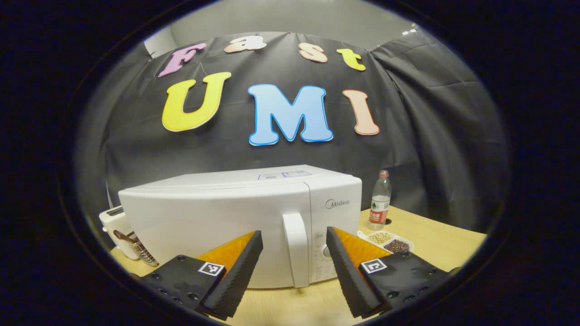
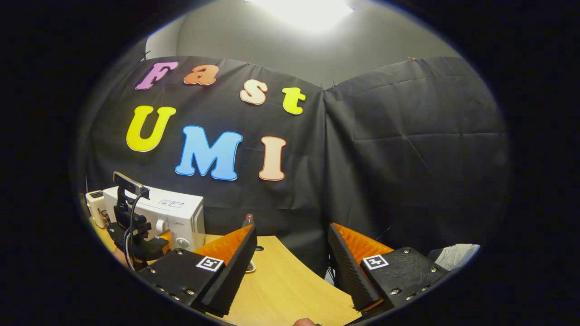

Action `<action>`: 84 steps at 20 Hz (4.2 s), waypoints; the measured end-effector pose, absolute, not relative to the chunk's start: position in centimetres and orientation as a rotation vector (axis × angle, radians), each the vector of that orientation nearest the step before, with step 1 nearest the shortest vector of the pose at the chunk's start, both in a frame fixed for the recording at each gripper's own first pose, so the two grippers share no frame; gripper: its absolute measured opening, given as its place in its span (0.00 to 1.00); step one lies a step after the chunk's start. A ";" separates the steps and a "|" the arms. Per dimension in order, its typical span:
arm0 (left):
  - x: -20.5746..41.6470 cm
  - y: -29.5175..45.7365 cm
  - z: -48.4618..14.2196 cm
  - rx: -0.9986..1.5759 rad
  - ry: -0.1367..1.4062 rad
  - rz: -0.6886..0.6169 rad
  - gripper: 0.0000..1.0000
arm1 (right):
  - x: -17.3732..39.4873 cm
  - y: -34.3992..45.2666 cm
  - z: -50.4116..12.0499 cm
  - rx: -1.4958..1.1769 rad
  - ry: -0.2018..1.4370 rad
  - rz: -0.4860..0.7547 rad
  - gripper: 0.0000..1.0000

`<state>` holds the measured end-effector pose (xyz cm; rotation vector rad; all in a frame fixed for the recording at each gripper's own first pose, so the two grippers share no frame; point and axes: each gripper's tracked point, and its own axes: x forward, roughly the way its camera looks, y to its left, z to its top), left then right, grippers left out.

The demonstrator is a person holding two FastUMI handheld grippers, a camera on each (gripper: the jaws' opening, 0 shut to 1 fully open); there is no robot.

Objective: Open the microwave oven with the left hand, put the food in, and close the microwave oven.

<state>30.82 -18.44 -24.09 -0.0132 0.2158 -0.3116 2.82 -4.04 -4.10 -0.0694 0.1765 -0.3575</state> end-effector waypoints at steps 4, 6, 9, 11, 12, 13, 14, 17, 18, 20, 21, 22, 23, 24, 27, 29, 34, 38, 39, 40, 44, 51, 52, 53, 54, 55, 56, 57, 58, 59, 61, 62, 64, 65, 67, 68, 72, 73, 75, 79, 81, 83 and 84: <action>31.1 -18.9 -25.5 -0.009 0.248 -0.305 0.65 | 2.1 -4.5 -3.4 -0.091 0.172 -0.360 0.96; 31.2 -18.9 -25.9 -0.019 0.259 -0.298 0.50 | 1.9 -4.9 -3.3 -0.107 0.174 -0.357 0.96; 30.9 -19.3 -26.0 -0.002 0.271 -0.291 0.35 | 1.2 -5.5 -3.1 -0.112 0.176 -0.354 0.96; 30.7 -19.1 -25.7 -0.006 0.276 -0.278 0.34 | 0.6 -6.0 -2.7 -0.118 0.167 -0.354 0.96; 30.8 -19.1 -25.6 -0.006 0.281 -0.274 0.31 | 0.3 -6.2 -2.6 -0.123 0.164 -0.351 0.96; 30.7 -19.1 -25.7 -0.011 0.286 -0.271 0.24 | -0.2 -6.6 -2.7 -0.130 0.164 -0.349 0.96; 30.6 -19.1 -25.5 -0.018 0.294 -0.272 0.21 | -0.5 -7.0 -2.7 -0.132 0.166 -0.349 0.96; 27.7 -18.4 -26.3 -0.057 0.366 -0.240 0.14 | -1.6 -8.0 -2.8 -0.109 0.165 -0.342 0.96; 27.0 -17.8 -25.1 -0.043 0.306 -0.233 0.14 | -1.7 -8.2 -2.9 -0.095 0.164 -0.337 0.96; 24.5 -16.7 -24.8 -0.013 0.299 -0.237 0.13 | -1.5 -7.7 -3.5 -0.055 0.166 -0.291 0.96; 23.6 -16.2 -25.0 -0.018 0.319 -0.239 0.13 | -1.4 -7.4 -3.7 -0.047 0.164 -0.269 0.96; 22.8 -15.8 -24.7 -0.021 0.323 -0.240 0.13 | -1.2 -7.2 -3.7 -0.039 0.156 -0.246 0.96; 22.4 -15.5 -24.9 -0.018 0.334 -0.237 0.13 | -1.1 -6.9 -3.7 -0.024 0.146 -0.218 0.96; 21.6 -14.9 -24.6 -0.016 0.337 -0.225 0.16 | -0.9 -6.4 -3.6 -0.008 0.137 -0.187 0.96; 19.0 -12.8 -24.4 -0.025 0.360 -0.175 0.13 | -1.3 -5.2 -3.6 0.010 0.117 -0.091 0.96; 16.9 -11.2 -24.2 -0.026 0.369 -0.134 0.13 | -1.7 -4.5 -3.2 0.025 0.098 -0.029 0.96; 13.0 -6.5 -24.1 -0.015 0.372 -0.046 0.13 | -2.5 -1.7 -4.2 0.035 0.109 0.135 0.96; 10.6 -2.9 -24.0 -0.017 0.382 -0.025 0.16 | -2.7 1.5 -3.7 0.069 0.106 0.196 0.96; 10.1 -2.0 -24.0 -0.023 0.386 -0.026 0.13 | -2.6 2.5 -3.6 0.072 0.107 0.209 0.95; 9.6 -1.1 -24.0 -0.027 0.390 -0.027 0.13 | -2.5 3.5 -3.2 0.074 0.103 0.219 0.96; 8.0 2.9 -24.3 -0.029 0.397 -0.057 0.13 | -2.0 7.8 -2.4 0.071 0.101 0.241 0.96; 6.6 8.9 -24.8 -0.044 0.390 -0.149 0.13 | -2.1 14.9 -2.9 0.089 0.140 0.228 0.96; 6.5 9.7 -24.8 -0.043 0.387 -0.157 0.13 | -2.0 15.6 -3.0 0.101 0.149 0.221 0.96; 6.4 10.6 -25.1 -0.042 0.385 -0.163 0.16 | -2.0 16.2 -3.1 0.112 0.153 0.208 0.96; 6.4 11.4 -25.1 -0.040 0.382 -0.168 0.16 | -1.9 16.7 -3.1 0.119 0.154 0.194 0.96; 6.4 12.4 -25.2 -0.040 0.382 -0.171 0.16 | -1.8 17.1 -3.3 0.120 0.160 0.182 0.96; 6.5 13.4 -25.2 -0.044 0.380 -0.170 0.13 | -1.7 17.5 -3.6 0.119 0.165 0.169 0.96; 6.6 14.3 -25.4 -0.046 0.379 -0.168 0.13 | -1.7 17.7 -3.6 0.117 0.166 0.158 0.96; 6.5 15.2 -25.5 -0.048 0.378 -0.161 0.16 | -1.7 17.9 -3.6 0.114 0.165 0.150 0.96; 6.6 16.1 -25.7 -0.053 0.377 -0.152 0.13 | -1.7 18.1 -3.6 0.109 0.164 0.143 0.96; 6.5 17.4 -26.0 -0.084 0.392 -0.140 0.14 | -1.4 18.3 -4.0 0.097 0.170 0.143 0.96; 6.0 17.8 -25.8 -0.104 0.396 -0.133 0.15 | -1.3 18.3 -4.3 0.098 0.179 0.148 0.96; 5.2 18.8 -25.5 -0.092 0.383 -0.089 0.23 | -0.7 17.9 -4.8 0.106 0.200 0.163 0.96; 4.6 19.2 -25.2 -0.084 0.375 -0.065 0.35 | -0.6 17.8 -5.3 0.114 0.212 0.177 0.96; 3.0 20.0 -24.9 -0.104 0.384 -0.021 0.52 | -0.4 17.3 -6.6 0.134 0.262 0.210 0.96; 2.2 20.3 -24.2 -0.116 0.378 0.002 0.65 | -0.2 17.1 -7.2 0.146 0.286 0.231 0.96; -0.7 21.9 -18.7 -0.095 0.293 0.107 0.99 | -0.1 15.4 -10.2 0.170 0.378 0.288 0.96; -1.3 21.7 -17.1 -0.095 0.271 0.117 0.98 | -0.1 15.0 -11.3 0.179 0.414 0.307 0.96; -2.2 21.1 -14.0 -0.087 0.221 0.136 0.98 | -0.4 14.7 -14.1 0.218 0.520 0.351 0.96; -3.4 19.3 -9.7 -0.055 0.153 0.145 0.97 | -1.7 14.2 -18.5 0.328 0.718 0.416 0.96; -4.0 18.4 -8.2 -0.046 0.130 0.152 0.96 | -1.9 14.2 -20.3 0.375 0.793 0.436 0.98; -4.3 17.5 -7.2 -0.042 0.111 0.158 0.95 | -2.4 14.6 -22.3 0.407 0.879 0.467 0.98; -4.4 17.1 -6.8 -0.039 0.107 0.161 0.96 | -2.8 14.7 -23.2 0.418 0.915 0.480 0.98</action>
